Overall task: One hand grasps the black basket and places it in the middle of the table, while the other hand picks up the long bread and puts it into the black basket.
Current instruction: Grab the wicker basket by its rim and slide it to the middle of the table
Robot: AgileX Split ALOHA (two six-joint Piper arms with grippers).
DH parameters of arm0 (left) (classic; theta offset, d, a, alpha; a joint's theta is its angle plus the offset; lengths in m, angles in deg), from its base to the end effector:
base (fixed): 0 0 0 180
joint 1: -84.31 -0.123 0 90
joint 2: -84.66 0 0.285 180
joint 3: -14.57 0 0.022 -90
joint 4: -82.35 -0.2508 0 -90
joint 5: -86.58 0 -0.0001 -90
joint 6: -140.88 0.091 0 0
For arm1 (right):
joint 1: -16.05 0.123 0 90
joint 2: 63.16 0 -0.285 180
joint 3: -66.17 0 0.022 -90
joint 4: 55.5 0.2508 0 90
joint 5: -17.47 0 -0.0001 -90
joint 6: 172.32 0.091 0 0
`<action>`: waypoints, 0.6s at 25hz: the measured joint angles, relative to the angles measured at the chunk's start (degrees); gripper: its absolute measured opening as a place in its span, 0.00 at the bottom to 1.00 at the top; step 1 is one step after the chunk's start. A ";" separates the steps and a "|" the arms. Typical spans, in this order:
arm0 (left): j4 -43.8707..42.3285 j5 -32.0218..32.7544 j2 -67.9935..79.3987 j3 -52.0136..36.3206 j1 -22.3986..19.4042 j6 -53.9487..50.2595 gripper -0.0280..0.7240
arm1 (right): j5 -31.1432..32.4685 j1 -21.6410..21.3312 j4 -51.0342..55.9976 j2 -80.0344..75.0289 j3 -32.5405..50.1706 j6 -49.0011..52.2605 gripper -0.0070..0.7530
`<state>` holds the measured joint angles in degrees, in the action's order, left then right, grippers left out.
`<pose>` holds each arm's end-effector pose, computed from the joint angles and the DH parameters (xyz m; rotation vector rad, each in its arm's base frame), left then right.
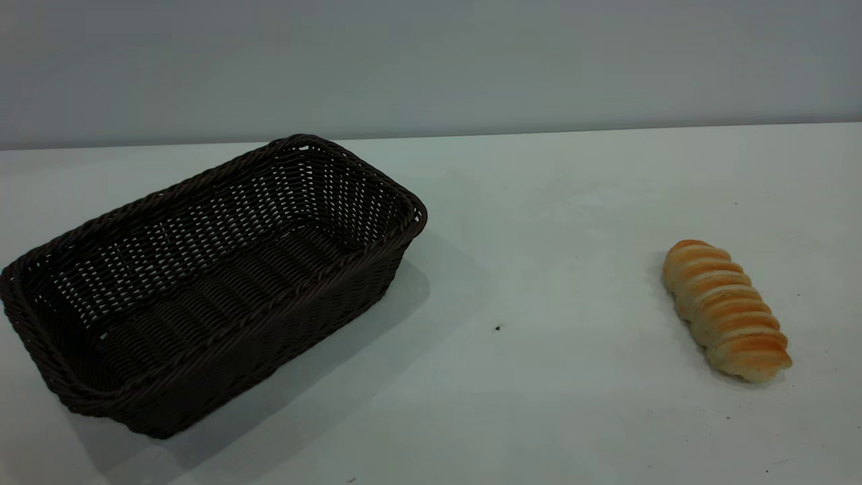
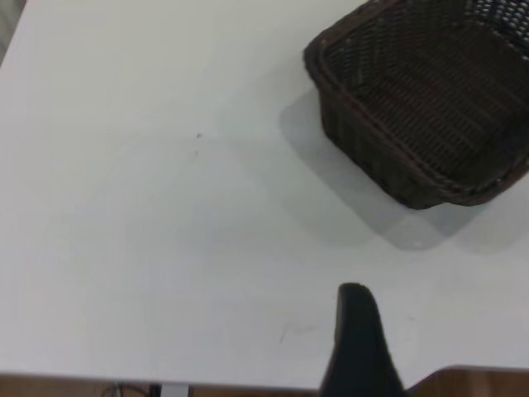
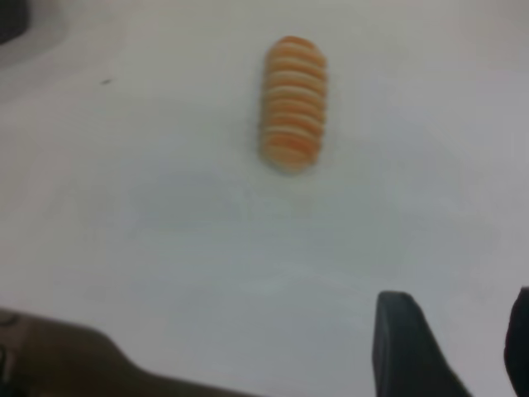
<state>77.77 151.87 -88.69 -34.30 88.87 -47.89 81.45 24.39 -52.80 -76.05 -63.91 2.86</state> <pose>-0.0103 0.0074 0.2696 -0.0856 2.1043 -0.0430 0.0073 0.0050 0.2663 -0.2542 2.1987 0.0924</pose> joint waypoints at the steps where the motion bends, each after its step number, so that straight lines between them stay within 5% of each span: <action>1: 0.43 -0.13 0.00 0.00 0.00 0.98 0.80 | 0.00 0.65 0.24 0.00 0.00 0.02 0.37; 9: 1.54 -1.80 9.09 0.59 0.00 0.73 0.80 | -1.04 2.01 1.07 -2.67 -0.70 0.02 0.37; 15: 1.73 -10.31 22.44 4.34 0.00 -3.43 0.80 | -7.66 2.01 0.96 -11.32 -1.23 0.02 0.37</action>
<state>79.50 141.56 -66.25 -29.96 88.87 -51.32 73.79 26.40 -51.84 -87.37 -65.13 2.88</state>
